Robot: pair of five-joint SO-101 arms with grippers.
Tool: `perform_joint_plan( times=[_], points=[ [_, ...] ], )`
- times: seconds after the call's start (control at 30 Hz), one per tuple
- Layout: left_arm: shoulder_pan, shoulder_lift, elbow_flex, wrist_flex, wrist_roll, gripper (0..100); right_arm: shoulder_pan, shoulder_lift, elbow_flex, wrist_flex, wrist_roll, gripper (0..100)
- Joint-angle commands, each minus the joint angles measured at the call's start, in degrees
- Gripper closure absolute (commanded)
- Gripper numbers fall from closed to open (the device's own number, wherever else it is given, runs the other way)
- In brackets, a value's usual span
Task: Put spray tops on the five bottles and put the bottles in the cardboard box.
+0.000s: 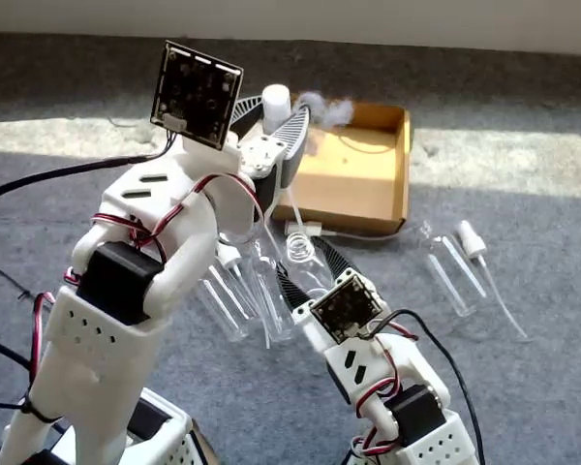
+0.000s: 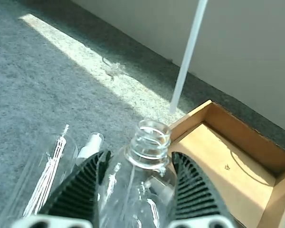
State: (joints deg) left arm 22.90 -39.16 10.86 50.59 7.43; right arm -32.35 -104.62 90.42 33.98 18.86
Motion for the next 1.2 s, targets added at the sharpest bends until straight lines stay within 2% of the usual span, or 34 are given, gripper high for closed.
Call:
perform_joint_plan(
  times=[0.0, 0.37, 0.6, 0.73, 0.97, 1.17],
  points=[
    [-0.57, -0.75, 1.89, -1.14, -0.62, 93, -0.57, -0.75, -0.48, -0.22, 0.44, 99.5],
    [0.13, -1.1, 14.02, -2.11, -0.18, 93, -0.48, -0.75, -0.48, -0.22, 0.18, 99.5],
    [7.96, -1.27, 21.14, -3.34, -0.09, 93, -0.4, -0.75, -0.66, -0.22, 0.0, 99.5],
    [9.01, -1.27, 22.64, -3.34, 0.0, 93, -0.4, -0.75, -0.75, -0.31, -0.35, 99.5],
    [9.1, -3.65, 23.08, -3.34, 4.75, 93, 6.73, -0.75, -1.01, -1.1, -8.53, 99.5],
    [8.75, -8.75, 27.38, -3.6, 4.48, 92, 6.46, -0.75, -1.01, -2.59, -12.04, 99.5]
  ],
)
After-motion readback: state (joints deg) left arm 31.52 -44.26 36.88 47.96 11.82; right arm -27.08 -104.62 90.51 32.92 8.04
